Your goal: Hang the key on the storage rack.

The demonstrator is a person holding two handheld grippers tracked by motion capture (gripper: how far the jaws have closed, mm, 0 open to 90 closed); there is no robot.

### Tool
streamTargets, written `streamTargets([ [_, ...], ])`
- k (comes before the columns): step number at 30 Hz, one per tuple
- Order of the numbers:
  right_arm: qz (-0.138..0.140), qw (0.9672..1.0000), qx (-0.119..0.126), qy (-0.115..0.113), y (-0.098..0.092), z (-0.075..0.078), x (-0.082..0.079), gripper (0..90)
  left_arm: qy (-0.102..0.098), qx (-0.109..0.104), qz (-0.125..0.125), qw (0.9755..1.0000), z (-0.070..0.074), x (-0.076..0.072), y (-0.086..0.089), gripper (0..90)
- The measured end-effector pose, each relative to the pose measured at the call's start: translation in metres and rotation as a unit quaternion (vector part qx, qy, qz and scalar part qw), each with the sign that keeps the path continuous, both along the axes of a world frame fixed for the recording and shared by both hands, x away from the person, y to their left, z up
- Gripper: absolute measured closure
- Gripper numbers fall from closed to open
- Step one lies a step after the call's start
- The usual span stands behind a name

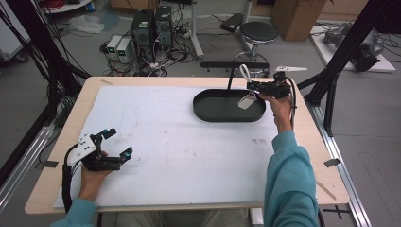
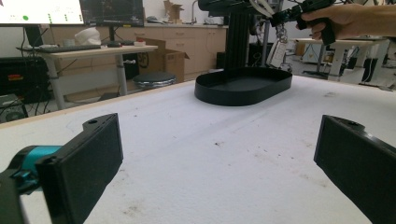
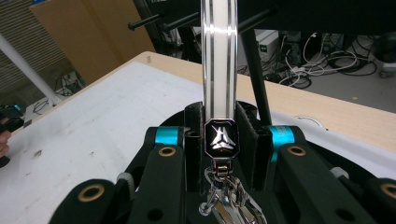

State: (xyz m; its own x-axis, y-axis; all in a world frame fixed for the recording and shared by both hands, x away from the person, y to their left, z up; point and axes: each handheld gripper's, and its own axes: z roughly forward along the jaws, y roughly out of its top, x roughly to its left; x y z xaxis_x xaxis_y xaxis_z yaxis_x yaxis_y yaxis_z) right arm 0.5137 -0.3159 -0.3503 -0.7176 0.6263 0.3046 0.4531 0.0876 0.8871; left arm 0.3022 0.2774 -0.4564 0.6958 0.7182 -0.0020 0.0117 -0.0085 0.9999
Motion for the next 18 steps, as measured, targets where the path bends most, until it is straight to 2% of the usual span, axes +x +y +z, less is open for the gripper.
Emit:
streamTargets([
  [9,-0.012,0.9999,-0.008,0.001,-0.002,-0.003,0.002,74.6,-0.001,0.001,0.0,1.0,0.0,0.0,0.0,1.7],
  [18,-0.018,0.9998,-0.001,0.008,-0.005,-0.011,0.007,74.5,-0.001,-0.001,-0.002,1.0,0.0,0.0,0.0,1.7],
])
